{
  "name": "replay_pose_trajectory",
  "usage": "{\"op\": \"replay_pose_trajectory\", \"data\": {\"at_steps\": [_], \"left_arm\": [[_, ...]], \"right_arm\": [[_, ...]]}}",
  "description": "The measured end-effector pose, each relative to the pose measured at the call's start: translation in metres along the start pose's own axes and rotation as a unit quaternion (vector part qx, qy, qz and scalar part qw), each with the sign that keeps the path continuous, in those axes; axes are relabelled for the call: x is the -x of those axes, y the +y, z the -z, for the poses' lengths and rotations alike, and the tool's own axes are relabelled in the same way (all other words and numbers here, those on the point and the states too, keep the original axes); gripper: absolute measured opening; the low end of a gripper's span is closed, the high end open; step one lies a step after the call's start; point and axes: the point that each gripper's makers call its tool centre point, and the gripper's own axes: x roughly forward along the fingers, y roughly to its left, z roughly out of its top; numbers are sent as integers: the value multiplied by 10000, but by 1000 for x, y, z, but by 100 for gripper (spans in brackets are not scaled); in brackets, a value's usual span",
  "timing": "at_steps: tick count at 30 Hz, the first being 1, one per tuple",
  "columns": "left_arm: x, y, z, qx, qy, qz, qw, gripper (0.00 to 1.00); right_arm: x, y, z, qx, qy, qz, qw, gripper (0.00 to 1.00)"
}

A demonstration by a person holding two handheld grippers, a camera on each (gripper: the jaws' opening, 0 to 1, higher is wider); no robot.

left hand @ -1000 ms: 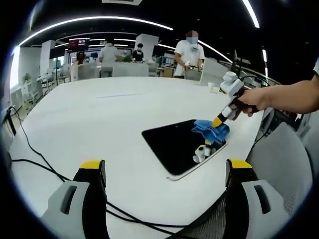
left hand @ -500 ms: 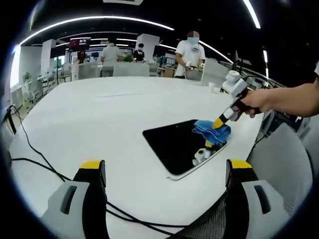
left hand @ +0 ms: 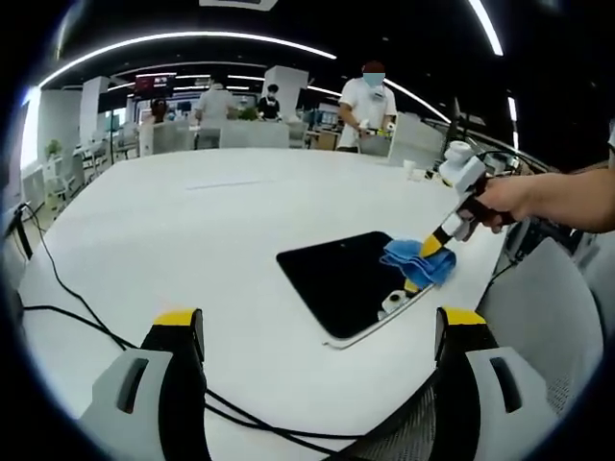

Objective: Wipe the mirror surface with the cleaning cloth until all visible marks leave the cleaned area.

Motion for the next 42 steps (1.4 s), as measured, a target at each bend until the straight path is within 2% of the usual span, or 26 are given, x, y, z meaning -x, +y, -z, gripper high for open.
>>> {"op": "replay_pose_trajectory", "data": {"at_steps": [13,18,27,30,31,32,34,37,42], "left_arm": [[0,-1,0,20,1,4,10000,99],[0,-1,0,32,-3,16,10000,99],[0,0,0,91,-33,4,10000,99],[0,0,0,94,-38,6,9999,99],[0,0,0,97,-32,11,9999,99],[0,0,1,99,-27,17,9999,99],[0,0,1,111,-23,21,9999,99],[0,-1,1,112,-28,25,9999,99],[0,-1,1,99,-19,36,9999,99]], "right_arm": [[7,3,19,-205,98,-63,9997,1],[8,7,26,-130,270,-119,9995,1],[7,8,27,-178,298,-111,9993,1],[8,9,27,-77,281,-164,9994,1],[7,8,26,-173,277,-147,9994,1],[7,8,27,-456,287,-105,9985,1],[6,8,26,-219,292,-73,9993,1],[5,10,25,-437,252,-15,9987,0],[2,16,24,-478,204,-21,9986,0]]}}
